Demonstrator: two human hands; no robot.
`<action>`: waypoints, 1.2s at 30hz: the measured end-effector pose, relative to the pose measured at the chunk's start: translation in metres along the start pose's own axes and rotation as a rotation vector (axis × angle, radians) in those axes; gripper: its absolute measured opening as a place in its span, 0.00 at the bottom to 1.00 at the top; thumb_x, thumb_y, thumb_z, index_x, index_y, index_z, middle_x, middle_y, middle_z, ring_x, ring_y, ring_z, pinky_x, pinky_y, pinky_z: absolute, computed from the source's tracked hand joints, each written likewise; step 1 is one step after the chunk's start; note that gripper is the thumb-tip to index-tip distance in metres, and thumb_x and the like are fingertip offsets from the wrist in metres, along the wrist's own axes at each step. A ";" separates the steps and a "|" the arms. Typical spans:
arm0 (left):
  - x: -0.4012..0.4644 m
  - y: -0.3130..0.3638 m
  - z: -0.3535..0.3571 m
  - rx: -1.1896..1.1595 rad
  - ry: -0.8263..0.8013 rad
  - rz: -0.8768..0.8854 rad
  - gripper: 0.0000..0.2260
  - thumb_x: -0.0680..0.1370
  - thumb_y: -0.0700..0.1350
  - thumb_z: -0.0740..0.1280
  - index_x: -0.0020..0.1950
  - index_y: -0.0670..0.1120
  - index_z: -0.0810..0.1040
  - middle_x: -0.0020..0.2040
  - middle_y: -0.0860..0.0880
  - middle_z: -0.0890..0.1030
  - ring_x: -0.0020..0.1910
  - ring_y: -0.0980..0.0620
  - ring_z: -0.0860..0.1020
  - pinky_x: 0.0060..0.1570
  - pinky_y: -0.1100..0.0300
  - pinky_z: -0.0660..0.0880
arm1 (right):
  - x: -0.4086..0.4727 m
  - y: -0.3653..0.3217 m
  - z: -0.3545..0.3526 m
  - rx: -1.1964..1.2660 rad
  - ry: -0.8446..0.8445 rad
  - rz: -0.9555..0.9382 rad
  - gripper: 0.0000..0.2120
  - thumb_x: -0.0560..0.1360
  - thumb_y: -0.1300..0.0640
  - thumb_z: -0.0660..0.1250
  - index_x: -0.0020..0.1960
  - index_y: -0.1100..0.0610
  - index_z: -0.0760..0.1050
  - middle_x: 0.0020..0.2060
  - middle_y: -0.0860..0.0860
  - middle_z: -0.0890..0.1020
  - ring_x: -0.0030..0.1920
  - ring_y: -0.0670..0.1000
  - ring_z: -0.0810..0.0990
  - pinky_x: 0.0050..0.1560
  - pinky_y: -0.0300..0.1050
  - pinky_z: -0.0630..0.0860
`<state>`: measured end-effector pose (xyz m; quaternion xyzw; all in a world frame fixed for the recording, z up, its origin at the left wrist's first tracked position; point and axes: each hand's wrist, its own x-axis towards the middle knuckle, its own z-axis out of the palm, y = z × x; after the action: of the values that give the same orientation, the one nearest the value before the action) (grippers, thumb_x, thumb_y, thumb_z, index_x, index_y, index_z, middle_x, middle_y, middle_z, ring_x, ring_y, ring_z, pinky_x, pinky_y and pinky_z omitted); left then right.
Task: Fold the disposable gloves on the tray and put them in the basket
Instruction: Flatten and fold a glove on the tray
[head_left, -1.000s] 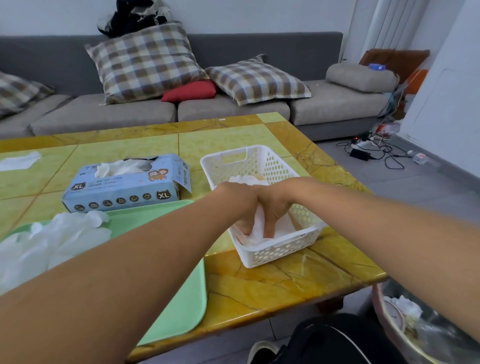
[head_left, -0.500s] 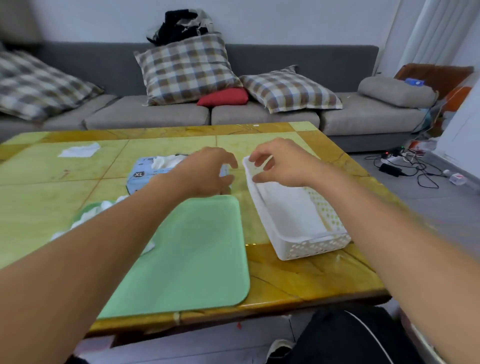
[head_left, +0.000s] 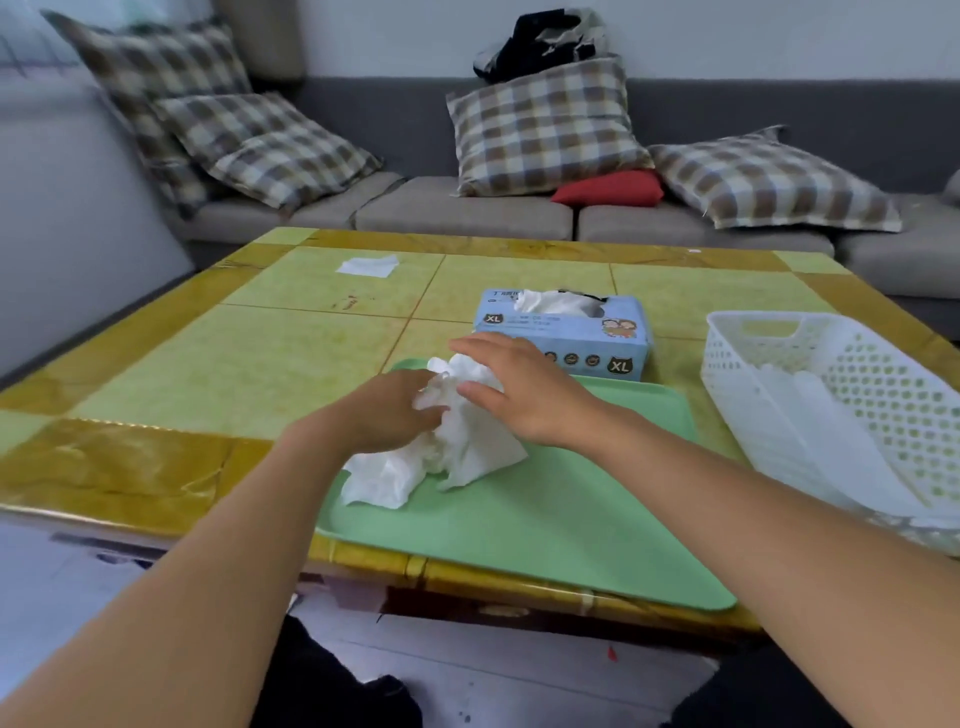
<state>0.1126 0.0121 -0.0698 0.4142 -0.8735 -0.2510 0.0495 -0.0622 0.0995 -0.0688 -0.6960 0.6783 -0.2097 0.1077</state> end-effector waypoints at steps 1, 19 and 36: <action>0.000 -0.002 0.002 -0.001 -0.042 0.002 0.23 0.82 0.50 0.65 0.77 0.48 0.67 0.73 0.47 0.73 0.69 0.46 0.71 0.59 0.61 0.65 | 0.002 0.001 0.000 -0.004 0.009 0.016 0.25 0.80 0.45 0.67 0.76 0.48 0.68 0.72 0.48 0.72 0.69 0.52 0.71 0.68 0.50 0.68; 0.029 -0.008 0.012 0.008 -0.037 0.006 0.29 0.79 0.49 0.70 0.79 0.52 0.63 0.76 0.46 0.67 0.71 0.44 0.70 0.65 0.53 0.68 | -0.021 0.042 0.007 0.154 -0.140 0.229 0.10 0.71 0.58 0.79 0.40 0.65 0.84 0.35 0.60 0.84 0.30 0.46 0.74 0.33 0.40 0.70; 0.024 0.007 0.024 0.160 -0.026 -0.091 0.41 0.74 0.56 0.74 0.80 0.48 0.57 0.76 0.43 0.64 0.72 0.42 0.68 0.67 0.49 0.68 | -0.041 0.074 -0.046 1.207 0.454 0.623 0.11 0.83 0.58 0.58 0.51 0.60 0.78 0.41 0.57 0.83 0.39 0.53 0.84 0.43 0.49 0.81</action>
<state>0.0849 0.0071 -0.0909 0.4526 -0.8717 -0.1879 -0.0063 -0.1485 0.1416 -0.0661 -0.2281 0.6170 -0.6474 0.3850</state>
